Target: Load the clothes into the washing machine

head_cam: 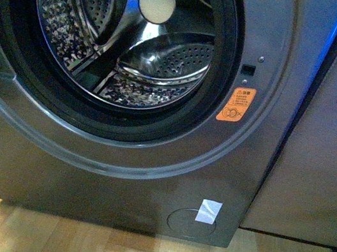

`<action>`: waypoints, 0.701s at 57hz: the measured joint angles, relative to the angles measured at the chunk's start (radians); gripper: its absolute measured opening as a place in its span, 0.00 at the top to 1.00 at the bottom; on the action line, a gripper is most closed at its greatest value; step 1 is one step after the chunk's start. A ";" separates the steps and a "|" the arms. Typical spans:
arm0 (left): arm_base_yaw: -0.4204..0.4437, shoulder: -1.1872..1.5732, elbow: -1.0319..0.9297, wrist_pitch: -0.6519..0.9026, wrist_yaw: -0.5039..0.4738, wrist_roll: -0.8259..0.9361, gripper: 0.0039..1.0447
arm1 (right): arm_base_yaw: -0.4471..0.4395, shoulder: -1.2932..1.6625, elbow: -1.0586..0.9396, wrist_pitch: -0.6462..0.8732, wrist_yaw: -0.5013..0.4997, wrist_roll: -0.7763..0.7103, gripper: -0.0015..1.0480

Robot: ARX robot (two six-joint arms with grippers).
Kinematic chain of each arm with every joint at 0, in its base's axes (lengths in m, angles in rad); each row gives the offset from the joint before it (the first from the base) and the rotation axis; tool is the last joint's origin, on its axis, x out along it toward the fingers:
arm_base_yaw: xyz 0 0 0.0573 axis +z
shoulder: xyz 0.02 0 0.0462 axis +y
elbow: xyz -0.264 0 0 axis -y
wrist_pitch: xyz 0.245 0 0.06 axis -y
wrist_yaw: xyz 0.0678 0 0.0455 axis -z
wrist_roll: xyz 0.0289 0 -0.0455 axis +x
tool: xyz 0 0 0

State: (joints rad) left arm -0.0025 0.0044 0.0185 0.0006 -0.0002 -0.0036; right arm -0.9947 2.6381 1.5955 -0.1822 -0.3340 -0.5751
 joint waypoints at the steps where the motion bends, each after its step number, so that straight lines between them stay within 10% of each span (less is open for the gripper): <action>1: 0.000 0.000 0.000 0.000 0.000 0.000 0.06 | 0.003 0.007 0.008 0.000 -0.001 0.006 0.07; 40: 0.000 0.000 0.000 0.000 0.000 0.000 0.06 | 0.048 0.240 0.142 0.062 -0.015 0.137 0.07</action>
State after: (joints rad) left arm -0.0025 0.0044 0.0185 0.0006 -0.0002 -0.0032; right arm -0.9466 2.8777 1.7378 -0.1204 -0.3489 -0.4381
